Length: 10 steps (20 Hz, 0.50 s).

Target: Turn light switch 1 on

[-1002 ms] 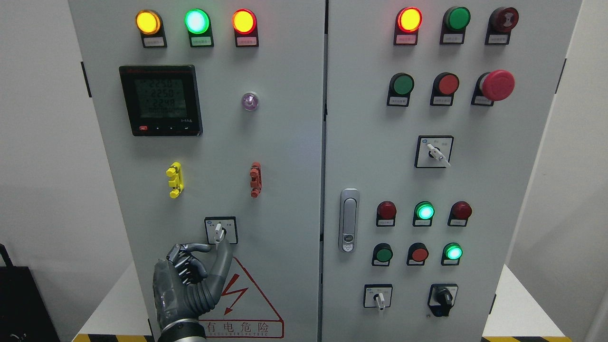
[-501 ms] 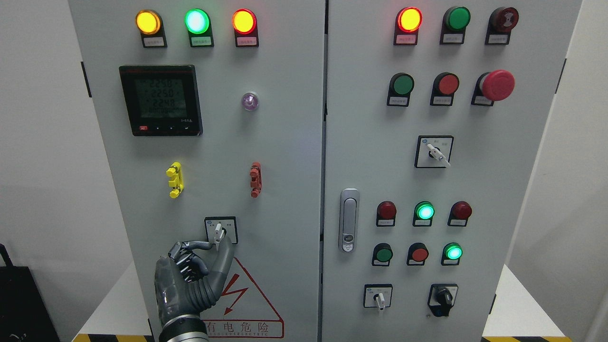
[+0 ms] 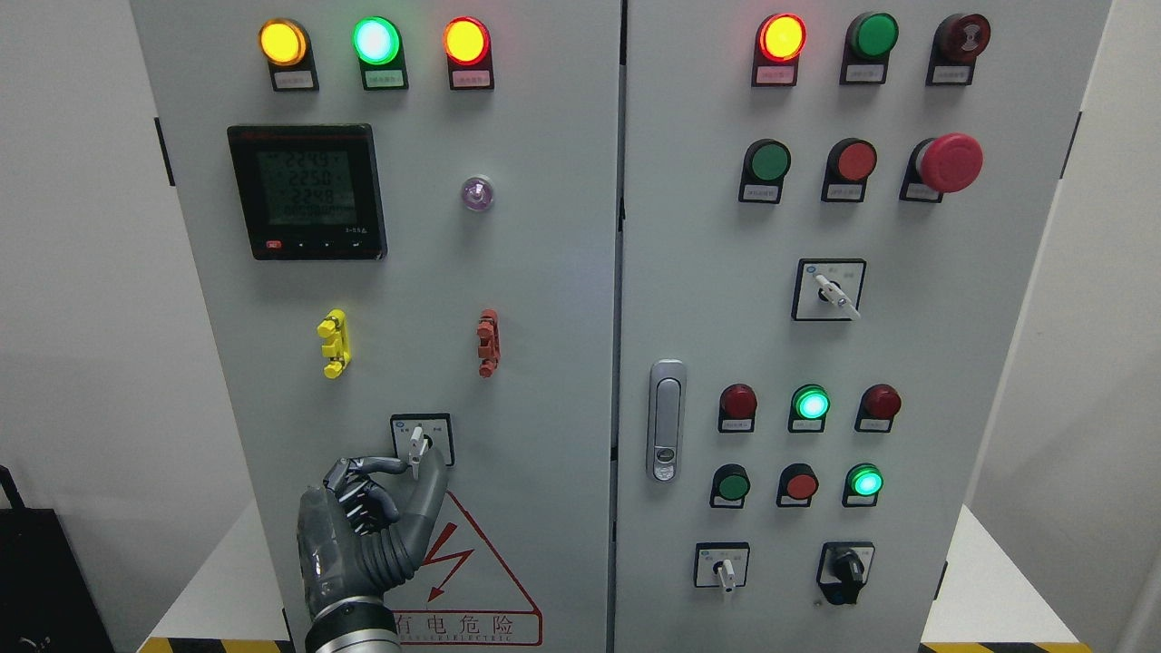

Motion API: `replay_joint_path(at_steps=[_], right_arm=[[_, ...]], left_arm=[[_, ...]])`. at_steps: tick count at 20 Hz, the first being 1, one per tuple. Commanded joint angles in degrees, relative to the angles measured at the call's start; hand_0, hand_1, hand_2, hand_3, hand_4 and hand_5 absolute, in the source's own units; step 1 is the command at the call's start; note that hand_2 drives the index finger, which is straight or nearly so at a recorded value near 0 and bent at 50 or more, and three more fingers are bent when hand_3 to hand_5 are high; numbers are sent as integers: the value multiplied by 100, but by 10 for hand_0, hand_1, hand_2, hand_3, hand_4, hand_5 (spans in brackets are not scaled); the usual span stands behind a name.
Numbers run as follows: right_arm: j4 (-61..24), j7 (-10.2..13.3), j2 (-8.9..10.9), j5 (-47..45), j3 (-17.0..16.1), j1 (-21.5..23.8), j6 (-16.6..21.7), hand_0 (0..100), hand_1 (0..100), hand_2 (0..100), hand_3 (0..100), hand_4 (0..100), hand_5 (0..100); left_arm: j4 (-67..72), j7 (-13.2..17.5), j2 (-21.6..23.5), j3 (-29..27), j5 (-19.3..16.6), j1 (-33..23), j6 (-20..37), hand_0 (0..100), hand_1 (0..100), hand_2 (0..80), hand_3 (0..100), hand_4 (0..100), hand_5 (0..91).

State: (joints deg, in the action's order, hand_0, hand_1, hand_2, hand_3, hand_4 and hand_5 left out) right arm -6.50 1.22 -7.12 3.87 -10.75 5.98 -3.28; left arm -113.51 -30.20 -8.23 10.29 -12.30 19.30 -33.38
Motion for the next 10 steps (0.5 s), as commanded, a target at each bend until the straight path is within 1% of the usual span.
replay_joint_path(at_steps=[1, 10], right_arm=[[0, 1, 8, 0, 3, 0, 3, 0, 0, 0, 0, 0, 0], [0, 1, 0, 0, 3, 0, 3, 0, 0, 0, 0, 0, 0]], left_arm=[[13, 31, -3, -1, 26, 30, -28, 138, 656, 557, 990, 991, 842], [13, 40, -12, -1, 87, 65, -125, 160, 649, 559, 991, 991, 842]])
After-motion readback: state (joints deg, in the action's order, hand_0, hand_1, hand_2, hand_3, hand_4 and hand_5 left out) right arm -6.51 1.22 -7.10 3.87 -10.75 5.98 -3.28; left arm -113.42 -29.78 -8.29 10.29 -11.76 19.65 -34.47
